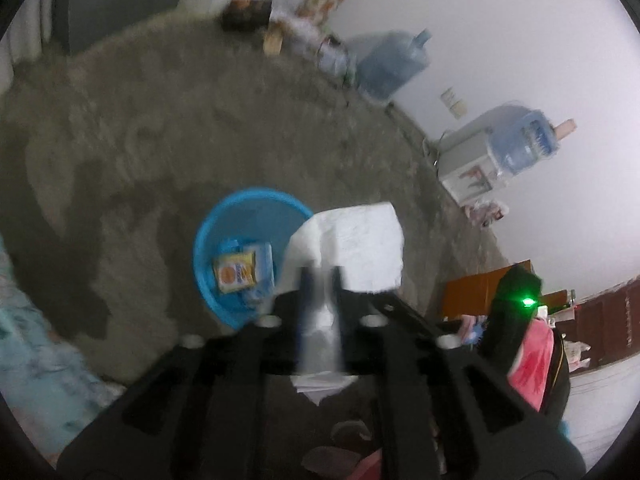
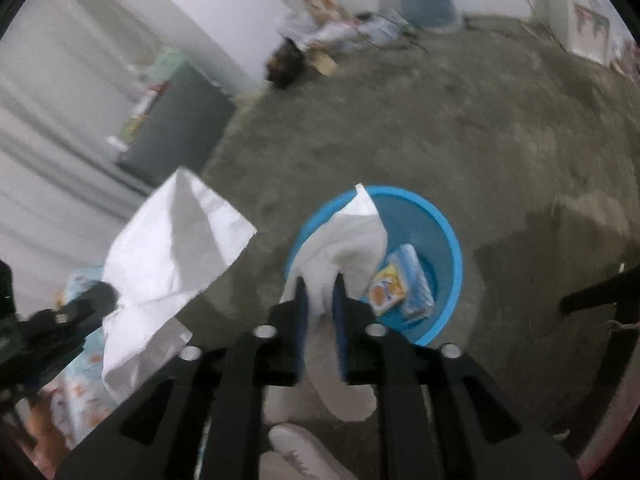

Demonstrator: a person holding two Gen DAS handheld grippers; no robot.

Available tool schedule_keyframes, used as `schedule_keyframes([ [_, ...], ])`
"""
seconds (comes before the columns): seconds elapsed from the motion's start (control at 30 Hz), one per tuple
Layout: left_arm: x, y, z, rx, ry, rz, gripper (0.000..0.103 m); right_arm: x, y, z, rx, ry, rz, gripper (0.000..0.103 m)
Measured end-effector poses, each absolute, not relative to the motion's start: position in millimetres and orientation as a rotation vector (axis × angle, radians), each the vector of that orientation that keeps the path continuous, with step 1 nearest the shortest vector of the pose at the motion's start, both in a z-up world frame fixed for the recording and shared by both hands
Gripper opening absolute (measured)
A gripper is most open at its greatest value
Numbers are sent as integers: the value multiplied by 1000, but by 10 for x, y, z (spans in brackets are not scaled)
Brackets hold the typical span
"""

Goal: Collect trash
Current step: 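Move both tools over the wastebasket and open them to drop the items, then grasp the white paper cup with the left tool while the right tool grasps the pink sponge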

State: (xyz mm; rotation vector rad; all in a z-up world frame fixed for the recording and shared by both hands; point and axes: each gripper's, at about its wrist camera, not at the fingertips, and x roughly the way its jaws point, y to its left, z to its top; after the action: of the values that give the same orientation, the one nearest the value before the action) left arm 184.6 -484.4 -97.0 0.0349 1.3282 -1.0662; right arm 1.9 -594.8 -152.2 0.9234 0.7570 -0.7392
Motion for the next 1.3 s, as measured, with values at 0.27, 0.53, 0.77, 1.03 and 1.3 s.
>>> schedule_keyframes([
  [0.27, 1901, -4833, -1242, 62, 1344, -997, 39, -195, -6098, -2164, 1017, 825, -795, 47],
  [0.53, 1852, -4463, -614, 54, 1220, -1021, 52, -311, -5952, -1857, 937, 768, -732, 57],
  [0.77, 1711, -3464, 234, 39, 1030, -1008, 66, 41, -5473, -1143, 794, 683, -536, 71],
  [1.03, 1684, -1739, 1026, -92, 759, -849, 73, 422, -4645, -321, 593, 651, -299, 76],
  [1.3, 1810, 218, 1197, -276, 605, -527, 77, 744, -3822, 321, 444, 650, -102, 76],
])
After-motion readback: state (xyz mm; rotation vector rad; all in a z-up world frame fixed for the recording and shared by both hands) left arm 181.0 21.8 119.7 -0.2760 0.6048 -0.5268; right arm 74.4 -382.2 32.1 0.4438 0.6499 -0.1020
